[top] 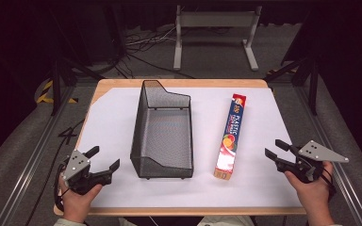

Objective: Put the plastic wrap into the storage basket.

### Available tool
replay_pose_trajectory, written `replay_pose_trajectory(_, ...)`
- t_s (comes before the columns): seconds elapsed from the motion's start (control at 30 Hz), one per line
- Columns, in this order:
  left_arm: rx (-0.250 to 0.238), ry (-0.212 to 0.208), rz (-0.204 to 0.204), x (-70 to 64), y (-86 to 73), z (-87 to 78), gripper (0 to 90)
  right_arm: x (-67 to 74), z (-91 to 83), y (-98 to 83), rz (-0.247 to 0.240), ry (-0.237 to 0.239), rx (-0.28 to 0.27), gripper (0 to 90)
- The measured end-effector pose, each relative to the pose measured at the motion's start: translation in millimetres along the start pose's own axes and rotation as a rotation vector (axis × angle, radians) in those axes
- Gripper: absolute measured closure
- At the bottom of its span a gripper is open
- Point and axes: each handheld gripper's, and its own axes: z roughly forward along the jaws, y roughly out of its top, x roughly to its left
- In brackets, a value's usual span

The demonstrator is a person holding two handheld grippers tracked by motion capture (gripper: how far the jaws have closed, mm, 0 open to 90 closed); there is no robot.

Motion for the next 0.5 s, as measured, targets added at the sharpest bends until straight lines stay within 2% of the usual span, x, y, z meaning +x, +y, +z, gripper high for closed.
replay_pose_trajectory(0.1, -0.003, 0.003, -0.003, 0.2, 0.1, -0.6, 14.9, 1.1, -1.3, 5.9, 0.0, 0.042, 0.007, 65.7)
replay_pose_trajectory(0.23, -0.004, 0.002, -0.009, 1.0, -0.3, -1.2, 14.9, 3.0, -4.4, 15.2, -0.012, 0.069, 0.013, 82.9)
replay_pose_trajectory(0.3, -0.005, 0.002, -0.014, 1.3, -0.4, -1.4, 15.0, 4.4, -4.7, 20.8, -0.023, 0.078, 0.04, 90.0)
replay_pose_trajectory(0.5, 0.0, 0.005, -0.015, 1.7, -1.2, -0.7, 15.0, 11.7, 1.1, 43.1, -0.049, 0.15, 0.093, 90.0)
